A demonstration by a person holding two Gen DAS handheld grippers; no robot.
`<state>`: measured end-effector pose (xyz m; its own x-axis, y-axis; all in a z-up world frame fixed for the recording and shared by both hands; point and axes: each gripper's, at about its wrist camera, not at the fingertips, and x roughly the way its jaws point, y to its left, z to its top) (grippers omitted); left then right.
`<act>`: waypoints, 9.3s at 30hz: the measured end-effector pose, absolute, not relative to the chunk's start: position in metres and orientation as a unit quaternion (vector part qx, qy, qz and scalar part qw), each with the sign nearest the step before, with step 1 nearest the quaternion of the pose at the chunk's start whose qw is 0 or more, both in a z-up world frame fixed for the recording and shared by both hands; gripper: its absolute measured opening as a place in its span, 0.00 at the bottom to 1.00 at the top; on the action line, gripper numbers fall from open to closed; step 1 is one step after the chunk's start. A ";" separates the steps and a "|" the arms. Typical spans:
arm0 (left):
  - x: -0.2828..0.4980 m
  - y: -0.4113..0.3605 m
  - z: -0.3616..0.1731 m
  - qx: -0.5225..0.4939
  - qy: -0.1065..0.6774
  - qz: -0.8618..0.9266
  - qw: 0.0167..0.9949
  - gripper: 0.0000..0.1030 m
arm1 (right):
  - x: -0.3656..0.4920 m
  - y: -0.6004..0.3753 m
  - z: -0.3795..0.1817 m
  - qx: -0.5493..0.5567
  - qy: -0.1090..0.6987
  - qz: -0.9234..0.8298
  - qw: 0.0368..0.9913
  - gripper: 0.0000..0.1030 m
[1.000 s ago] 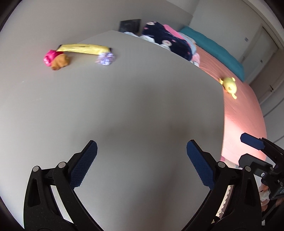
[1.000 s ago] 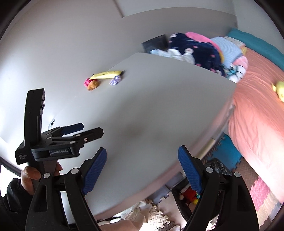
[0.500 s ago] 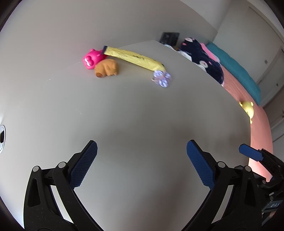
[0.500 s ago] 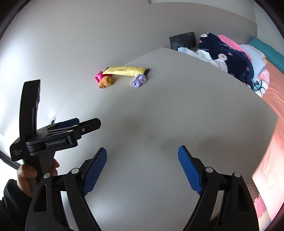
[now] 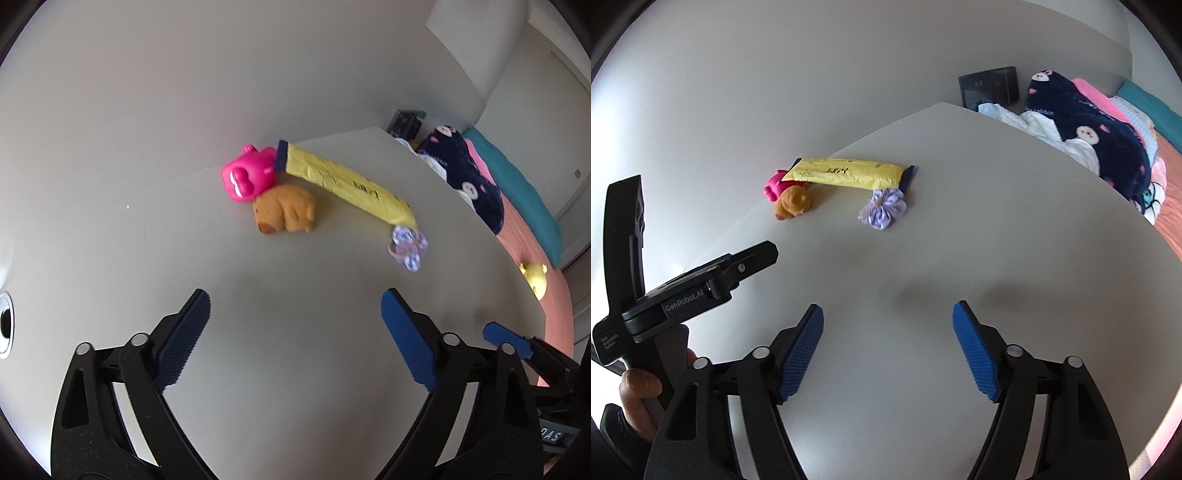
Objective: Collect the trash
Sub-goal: 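Grasp the brown plush bear with the left gripper while the right grasps the purple scrunchie, then carry the brown bear and purple scrunchie toward the trash bag, then open the left gripper over the bag while the right releases the scrunchie, then move both tools back over the desk toward the pink toy and yellow packet, then grasp the pink plush toy with the left gripper while the right grasps the yellow packet, then carry the pink toy and yellow packet over the trash bag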
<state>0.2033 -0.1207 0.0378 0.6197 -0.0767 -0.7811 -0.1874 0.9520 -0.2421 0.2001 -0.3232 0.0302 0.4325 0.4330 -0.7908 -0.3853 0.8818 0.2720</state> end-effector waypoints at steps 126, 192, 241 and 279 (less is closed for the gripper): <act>0.043 -0.519 0.048 0.076 0.497 -0.291 0.814 0.94 | -0.125 -0.701 0.045 0.212 0.426 -0.076 0.876 0.97; 0.193 -0.116 0.034 -0.075 0.462 0.038 0.883 0.94 | 0.205 -0.266 0.072 -0.024 0.428 0.278 0.860 0.97; 0.300 -0.100 0.021 -0.017 0.448 0.019 0.894 0.45 | 0.287 -0.255 0.042 -0.043 0.484 0.252 0.837 0.33; 0.125 -0.318 0.090 -0.019 0.431 -0.197 0.880 0.41 | 0.069 -0.512 0.085 0.091 0.440 0.172 0.877 0.33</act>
